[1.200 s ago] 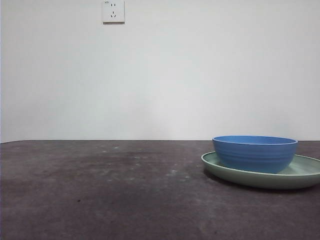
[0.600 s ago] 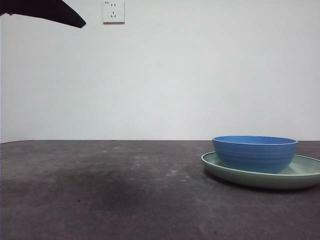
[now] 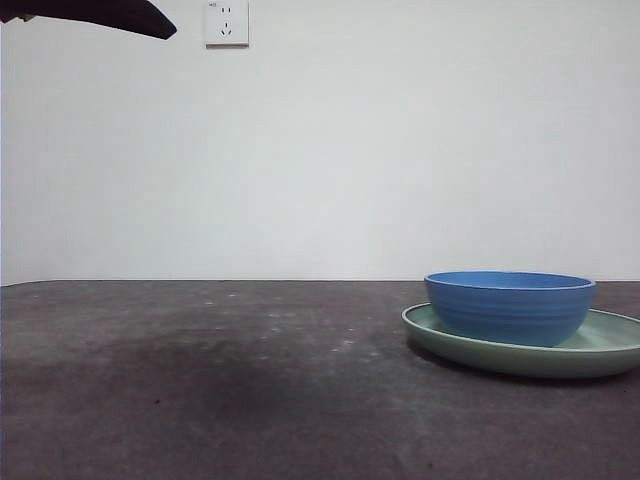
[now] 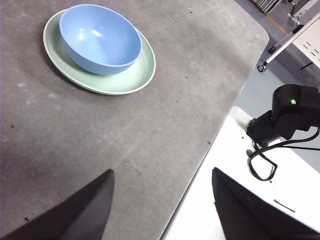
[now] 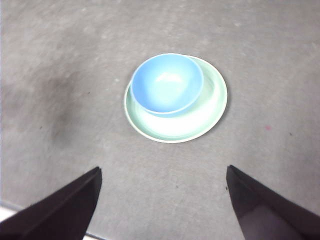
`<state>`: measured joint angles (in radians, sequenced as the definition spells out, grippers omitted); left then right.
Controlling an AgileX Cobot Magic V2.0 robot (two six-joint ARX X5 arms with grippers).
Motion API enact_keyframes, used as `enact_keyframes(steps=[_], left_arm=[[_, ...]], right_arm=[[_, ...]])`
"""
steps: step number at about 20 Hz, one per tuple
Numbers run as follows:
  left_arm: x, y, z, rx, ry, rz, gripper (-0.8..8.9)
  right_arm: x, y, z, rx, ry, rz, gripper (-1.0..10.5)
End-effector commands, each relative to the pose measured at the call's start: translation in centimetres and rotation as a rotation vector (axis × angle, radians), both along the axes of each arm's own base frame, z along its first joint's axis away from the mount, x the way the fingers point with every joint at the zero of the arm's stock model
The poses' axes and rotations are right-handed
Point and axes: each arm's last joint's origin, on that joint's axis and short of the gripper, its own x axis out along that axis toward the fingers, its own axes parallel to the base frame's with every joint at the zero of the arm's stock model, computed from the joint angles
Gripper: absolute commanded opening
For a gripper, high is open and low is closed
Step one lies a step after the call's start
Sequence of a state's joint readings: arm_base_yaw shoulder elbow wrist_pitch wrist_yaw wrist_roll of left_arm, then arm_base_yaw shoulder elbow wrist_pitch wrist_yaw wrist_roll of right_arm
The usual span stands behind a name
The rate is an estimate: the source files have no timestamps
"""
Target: Pick up the blue bowl, put it on the green plate, put it on desk
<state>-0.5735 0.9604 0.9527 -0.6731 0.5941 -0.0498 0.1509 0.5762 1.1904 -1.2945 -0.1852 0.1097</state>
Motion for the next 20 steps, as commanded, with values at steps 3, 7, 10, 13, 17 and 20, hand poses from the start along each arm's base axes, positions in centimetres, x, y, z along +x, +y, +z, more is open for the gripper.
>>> enact_keyframes(steps=[3, 7, 10, 13, 17, 20], left_arm=[[0.1, -0.2, 0.2, -0.006, -0.017, -0.018, 3.12], [0.1, -0.2, 0.2, -0.005, -0.016, -0.018, 3.12], [0.1, -0.2, 0.2, -0.005, -0.017, -0.019, 3.12], [0.1, -0.2, 0.2, -0.005, -0.017, -0.019, 3.12], [0.1, -0.2, 0.2, -0.005, -0.018, -0.019, 3.12], [0.1, -0.2, 0.2, -0.005, -0.02, -0.019, 3.12]], right_arm=[[2.0, -0.1, -0.4, -0.042, 0.028, -0.154, 4.0], [6.5, 0.6, -3.0, -0.029, 0.072, -0.155, 4.0], [10.7, 0.7, -5.8, -0.023, 0.135, -0.173, 4.0], [14.8, -0.4, -7.9, 0.061, 0.193, -0.168, 4.0], [18.8, -3.0, -10.9, 0.13, 0.284, -0.185, 3.8], [21.0, -3.4, -13.2, 0.142, 0.345, -0.166, 3.5]])
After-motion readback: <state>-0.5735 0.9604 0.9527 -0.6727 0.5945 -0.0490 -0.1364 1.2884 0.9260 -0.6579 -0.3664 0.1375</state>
